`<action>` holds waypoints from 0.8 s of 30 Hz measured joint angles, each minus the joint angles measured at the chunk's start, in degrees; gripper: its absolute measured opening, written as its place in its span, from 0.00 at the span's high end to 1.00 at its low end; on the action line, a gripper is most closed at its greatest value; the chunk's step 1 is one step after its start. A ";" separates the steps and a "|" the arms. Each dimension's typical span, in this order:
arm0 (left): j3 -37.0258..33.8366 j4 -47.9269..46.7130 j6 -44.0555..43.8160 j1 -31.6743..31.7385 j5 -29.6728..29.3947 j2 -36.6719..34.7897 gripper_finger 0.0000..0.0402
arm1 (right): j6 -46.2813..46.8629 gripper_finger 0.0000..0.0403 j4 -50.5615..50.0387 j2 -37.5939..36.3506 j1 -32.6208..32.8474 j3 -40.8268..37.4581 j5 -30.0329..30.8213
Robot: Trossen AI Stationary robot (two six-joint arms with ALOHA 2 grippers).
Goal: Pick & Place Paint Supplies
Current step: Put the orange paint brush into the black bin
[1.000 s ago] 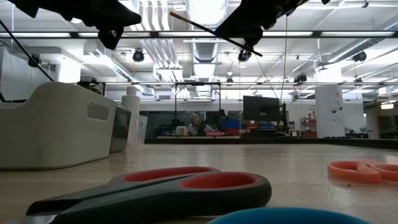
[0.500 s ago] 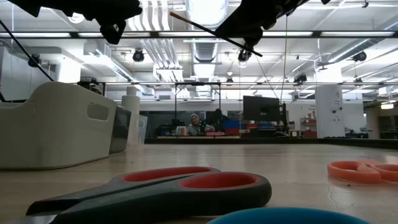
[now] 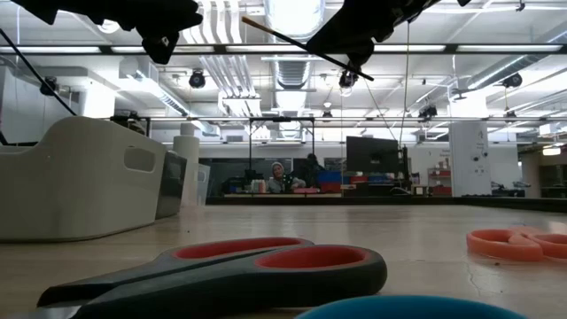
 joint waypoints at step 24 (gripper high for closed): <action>-0.02 0.17 4.43 -0.04 -1.16 0.00 0.31 | -1.08 0.97 8.15 0.02 0.00 -1.29 -0.07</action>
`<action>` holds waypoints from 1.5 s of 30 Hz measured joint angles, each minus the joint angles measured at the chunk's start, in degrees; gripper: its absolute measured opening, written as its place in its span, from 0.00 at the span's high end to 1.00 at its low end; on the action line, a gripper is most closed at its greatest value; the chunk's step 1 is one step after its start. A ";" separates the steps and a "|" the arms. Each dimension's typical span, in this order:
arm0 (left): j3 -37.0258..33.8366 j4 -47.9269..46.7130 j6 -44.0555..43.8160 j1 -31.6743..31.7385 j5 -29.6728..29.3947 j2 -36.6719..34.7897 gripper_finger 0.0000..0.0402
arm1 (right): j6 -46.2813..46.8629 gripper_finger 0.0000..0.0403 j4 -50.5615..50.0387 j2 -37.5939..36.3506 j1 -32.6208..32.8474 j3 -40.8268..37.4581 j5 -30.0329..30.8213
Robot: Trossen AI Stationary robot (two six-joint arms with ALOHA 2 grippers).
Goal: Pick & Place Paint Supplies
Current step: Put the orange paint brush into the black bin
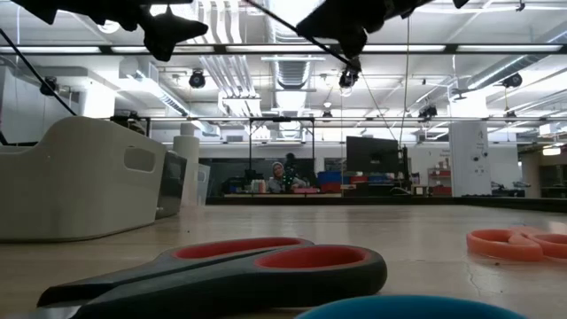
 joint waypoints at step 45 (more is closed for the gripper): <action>0.02 0.39 1.44 0.04 -6.71 0.05 0.25 | -2.29 0.97 50.38 34.25 -3.28 12.00 -2.19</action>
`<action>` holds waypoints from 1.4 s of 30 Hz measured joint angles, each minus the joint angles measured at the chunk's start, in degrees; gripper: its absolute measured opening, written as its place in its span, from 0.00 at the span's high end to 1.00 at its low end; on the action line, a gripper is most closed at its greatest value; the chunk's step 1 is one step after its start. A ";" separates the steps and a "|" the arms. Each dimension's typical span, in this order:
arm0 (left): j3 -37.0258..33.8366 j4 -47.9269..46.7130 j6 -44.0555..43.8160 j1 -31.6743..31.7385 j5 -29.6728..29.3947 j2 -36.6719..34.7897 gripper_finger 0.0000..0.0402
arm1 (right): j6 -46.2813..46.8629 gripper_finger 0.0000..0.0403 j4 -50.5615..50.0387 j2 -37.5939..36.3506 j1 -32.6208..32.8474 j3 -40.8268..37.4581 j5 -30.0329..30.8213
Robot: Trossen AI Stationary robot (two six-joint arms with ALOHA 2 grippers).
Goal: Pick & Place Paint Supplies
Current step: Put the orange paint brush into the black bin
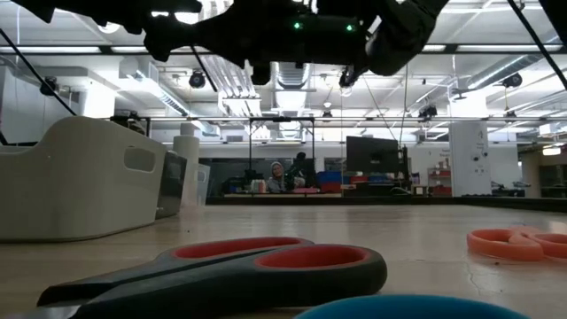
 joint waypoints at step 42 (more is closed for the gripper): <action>0.09 3.19 -0.22 -0.05 0.04 -0.09 0.52 | -1.28 0.97 3.16 -2.88 -0.63 -1.15 0.86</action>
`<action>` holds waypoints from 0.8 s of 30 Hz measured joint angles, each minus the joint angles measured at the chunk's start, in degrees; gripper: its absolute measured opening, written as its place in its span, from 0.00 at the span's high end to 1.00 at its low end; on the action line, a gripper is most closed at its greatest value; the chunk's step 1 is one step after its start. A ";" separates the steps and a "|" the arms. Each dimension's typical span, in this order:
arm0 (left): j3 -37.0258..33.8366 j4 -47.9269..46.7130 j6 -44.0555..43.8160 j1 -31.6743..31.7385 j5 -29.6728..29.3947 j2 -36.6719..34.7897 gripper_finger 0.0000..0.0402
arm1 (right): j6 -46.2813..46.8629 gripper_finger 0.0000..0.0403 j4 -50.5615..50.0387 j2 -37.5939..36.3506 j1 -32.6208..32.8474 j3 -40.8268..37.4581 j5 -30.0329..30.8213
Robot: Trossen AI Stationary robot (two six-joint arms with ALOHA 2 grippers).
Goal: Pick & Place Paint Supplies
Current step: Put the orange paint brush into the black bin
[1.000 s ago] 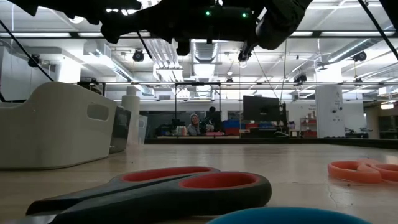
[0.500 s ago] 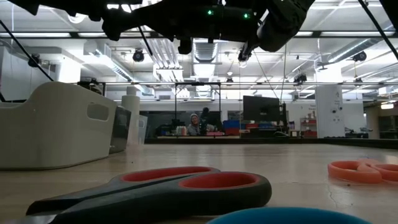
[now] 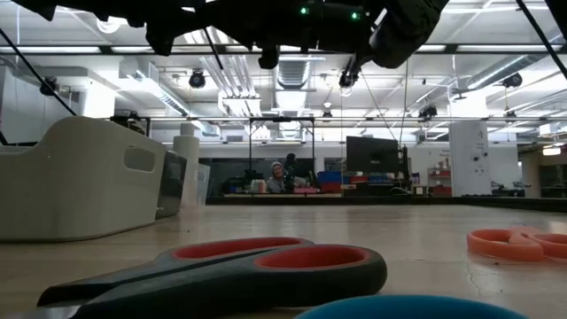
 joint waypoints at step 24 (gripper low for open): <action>-0.07 2.57 0.39 0.01 -0.02 0.04 0.62 | 1.71 0.97 -0.30 -1.82 -0.13 -2.84 1.30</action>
